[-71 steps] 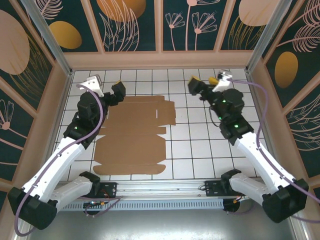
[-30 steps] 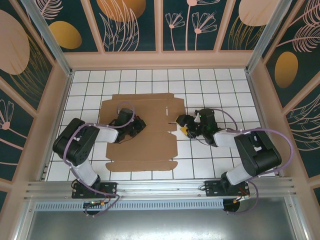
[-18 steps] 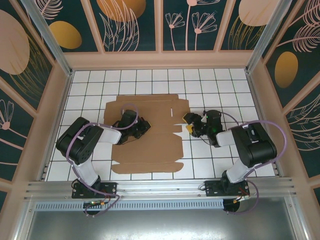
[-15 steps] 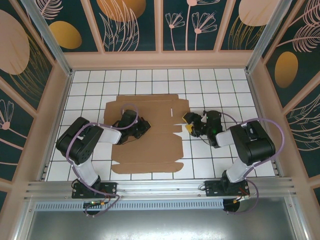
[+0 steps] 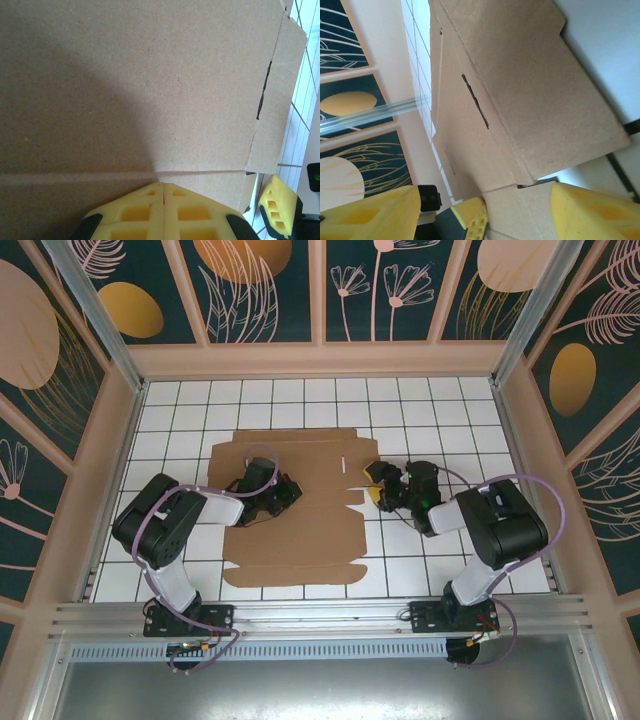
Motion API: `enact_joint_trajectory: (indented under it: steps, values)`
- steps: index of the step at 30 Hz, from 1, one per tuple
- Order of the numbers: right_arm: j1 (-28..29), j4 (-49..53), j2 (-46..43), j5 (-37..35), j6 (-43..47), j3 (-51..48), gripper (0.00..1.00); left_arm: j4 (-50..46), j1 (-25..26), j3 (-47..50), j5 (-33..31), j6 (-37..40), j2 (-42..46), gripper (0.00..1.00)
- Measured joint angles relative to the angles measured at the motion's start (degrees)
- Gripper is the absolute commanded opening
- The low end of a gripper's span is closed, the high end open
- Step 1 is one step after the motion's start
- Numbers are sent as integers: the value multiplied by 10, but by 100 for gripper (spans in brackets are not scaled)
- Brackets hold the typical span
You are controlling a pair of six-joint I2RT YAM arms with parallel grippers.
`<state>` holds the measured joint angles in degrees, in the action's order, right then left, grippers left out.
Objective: Fold the paper box
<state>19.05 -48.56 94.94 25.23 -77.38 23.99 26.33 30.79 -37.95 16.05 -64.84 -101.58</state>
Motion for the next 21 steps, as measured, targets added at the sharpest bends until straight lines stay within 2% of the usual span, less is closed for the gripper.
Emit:
enact_joint_trajectory:
  steps: [10, 16, 21]
  values:
    - [61, 151, -51, -110, -90, 26, 67, 0, 2, 0, 0, 4, 0, 0]
    - [59, 144, -40, -137, -104, 33, 67, 0, 2, 0, 0, 12, 0, 0]
    - [50, 65, 7, -136, -104, 44, 67, 0, 2, 0, 0, 18, 0, 0]
